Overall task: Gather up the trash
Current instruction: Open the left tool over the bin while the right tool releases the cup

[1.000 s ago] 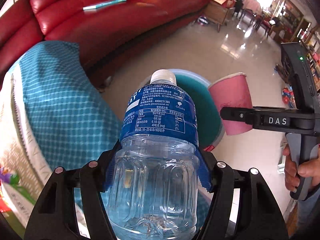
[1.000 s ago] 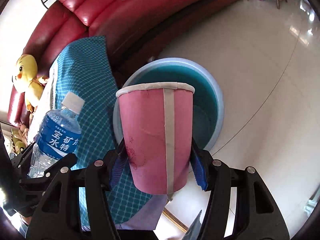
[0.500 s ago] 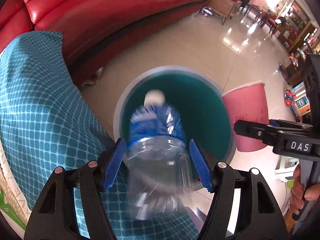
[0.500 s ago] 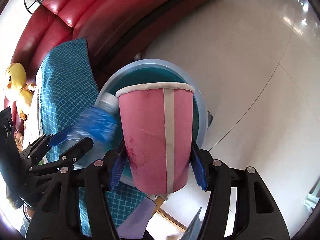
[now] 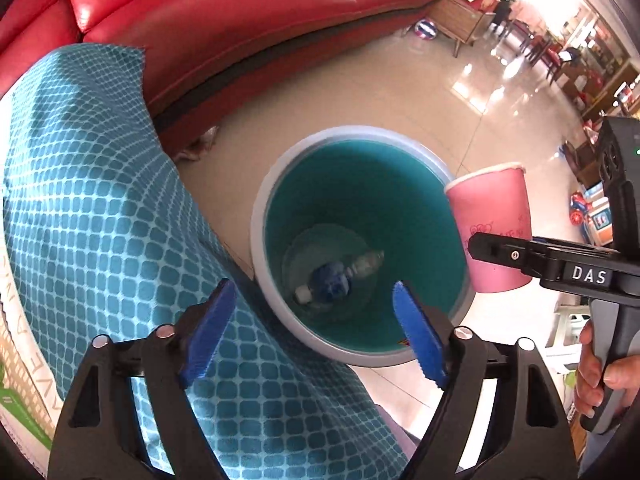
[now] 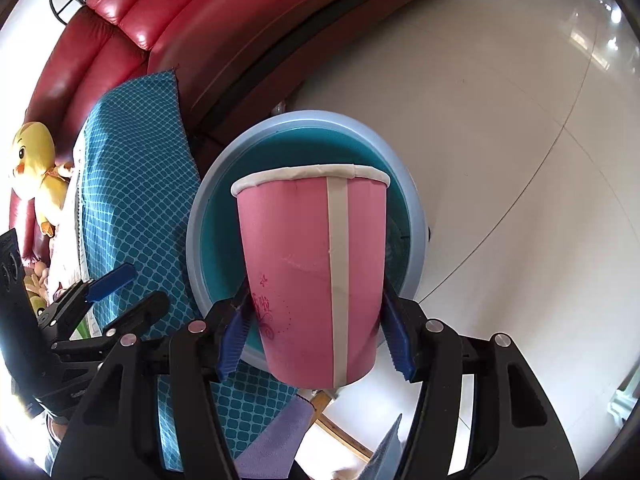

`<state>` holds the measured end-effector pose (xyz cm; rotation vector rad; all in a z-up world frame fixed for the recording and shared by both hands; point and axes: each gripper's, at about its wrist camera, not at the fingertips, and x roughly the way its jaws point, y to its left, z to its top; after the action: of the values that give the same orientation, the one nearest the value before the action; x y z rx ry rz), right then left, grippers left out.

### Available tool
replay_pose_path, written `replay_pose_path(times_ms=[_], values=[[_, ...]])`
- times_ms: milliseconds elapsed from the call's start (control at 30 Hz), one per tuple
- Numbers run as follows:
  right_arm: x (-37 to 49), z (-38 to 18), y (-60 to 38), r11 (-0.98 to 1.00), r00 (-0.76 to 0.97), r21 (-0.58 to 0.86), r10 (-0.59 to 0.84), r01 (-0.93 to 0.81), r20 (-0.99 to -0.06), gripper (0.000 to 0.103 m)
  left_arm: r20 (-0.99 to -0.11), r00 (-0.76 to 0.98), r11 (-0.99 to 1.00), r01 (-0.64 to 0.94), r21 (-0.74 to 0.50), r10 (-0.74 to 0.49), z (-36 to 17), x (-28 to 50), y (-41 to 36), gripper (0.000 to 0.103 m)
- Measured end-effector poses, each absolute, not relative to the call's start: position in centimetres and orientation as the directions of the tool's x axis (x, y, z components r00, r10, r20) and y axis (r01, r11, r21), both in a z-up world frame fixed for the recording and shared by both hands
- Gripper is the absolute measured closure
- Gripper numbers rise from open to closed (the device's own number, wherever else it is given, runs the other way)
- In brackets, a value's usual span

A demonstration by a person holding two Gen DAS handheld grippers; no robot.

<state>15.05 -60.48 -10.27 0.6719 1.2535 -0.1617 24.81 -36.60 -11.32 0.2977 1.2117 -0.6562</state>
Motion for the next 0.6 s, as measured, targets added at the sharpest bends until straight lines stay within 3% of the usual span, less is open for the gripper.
replay_pose_path(times_ms=[200, 300, 500, 600], values=[[16.1, -10.4, -60.3, 0.802, 0.325, 0.378, 0.243, 0.462, -0.914, 0.046, -0.925, 0.212, 0.787, 0.603, -0.130, -0.316, -10.3, 24.5, -35.8, 0.020], [17.0, -10.5, -59.7, 0.810, 0.326, 0.376, 0.243, 0.450, -0.914, 0.046, -0.921, 0.226, 0.798, 0.589, -0.131, -0.318, -9.7, 24.3, -35.2, 0.010], [17.6, -10.6, -57.9, 0.846, 0.298, 0.363, 0.257, 0.390, -0.919, 0.045, -0.918, 0.226, 0.807, 0.572, -0.147, -0.327, -9.5, 24.3, -34.3, 0.010], [17.4, -11.1, -57.0, 0.862, 0.270, 0.350, 0.262, 0.366, -0.927, 0.035, -0.921, 0.215, 0.813, 0.561, -0.157, -0.326, -9.6, 24.4, -34.0, 0.010]])
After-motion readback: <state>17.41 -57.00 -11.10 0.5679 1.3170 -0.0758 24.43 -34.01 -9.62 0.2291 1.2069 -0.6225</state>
